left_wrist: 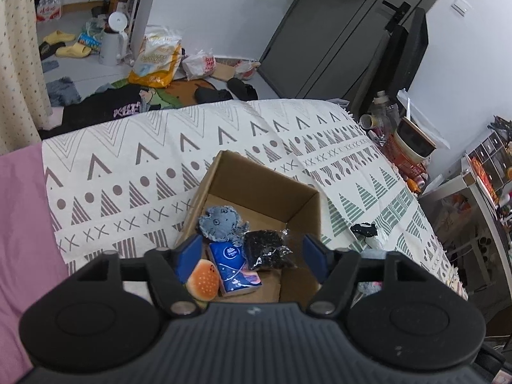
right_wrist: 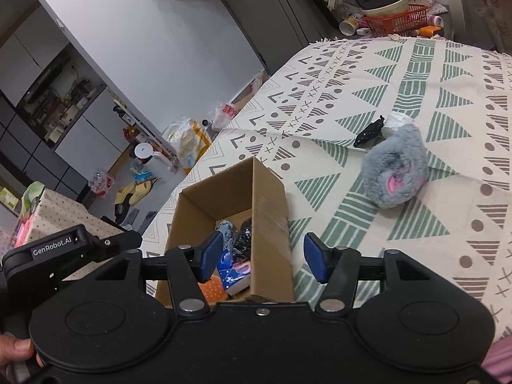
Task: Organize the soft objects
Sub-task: 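Open both tools to release the items into the box, then move both tools toward the grey plush mouse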
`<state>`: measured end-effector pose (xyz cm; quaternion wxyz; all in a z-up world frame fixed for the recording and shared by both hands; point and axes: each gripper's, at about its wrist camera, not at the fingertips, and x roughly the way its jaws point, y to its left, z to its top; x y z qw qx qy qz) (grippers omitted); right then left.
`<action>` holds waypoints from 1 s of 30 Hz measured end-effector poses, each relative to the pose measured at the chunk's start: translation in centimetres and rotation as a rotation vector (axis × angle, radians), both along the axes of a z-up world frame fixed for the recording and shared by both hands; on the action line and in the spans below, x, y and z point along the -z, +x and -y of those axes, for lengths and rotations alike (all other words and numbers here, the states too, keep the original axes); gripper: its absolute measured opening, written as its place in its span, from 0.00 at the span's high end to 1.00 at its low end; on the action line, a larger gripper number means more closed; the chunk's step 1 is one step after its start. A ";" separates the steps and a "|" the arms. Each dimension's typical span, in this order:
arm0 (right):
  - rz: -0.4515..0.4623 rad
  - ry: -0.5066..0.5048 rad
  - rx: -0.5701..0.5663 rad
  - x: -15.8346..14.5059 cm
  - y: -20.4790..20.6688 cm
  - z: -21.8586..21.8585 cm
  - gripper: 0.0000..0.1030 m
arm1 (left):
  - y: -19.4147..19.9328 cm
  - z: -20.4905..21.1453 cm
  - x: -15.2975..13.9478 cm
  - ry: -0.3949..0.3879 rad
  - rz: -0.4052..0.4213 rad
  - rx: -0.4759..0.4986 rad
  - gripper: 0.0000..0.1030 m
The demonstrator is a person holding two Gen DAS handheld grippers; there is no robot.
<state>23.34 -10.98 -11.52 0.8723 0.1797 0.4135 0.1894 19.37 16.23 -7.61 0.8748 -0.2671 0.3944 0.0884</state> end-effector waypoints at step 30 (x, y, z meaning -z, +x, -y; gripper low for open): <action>0.077 0.005 0.057 -5.2 4.6 14.0 0.00 | 2.1 10.0 -3.7 0.195 0.076 0.021 0.15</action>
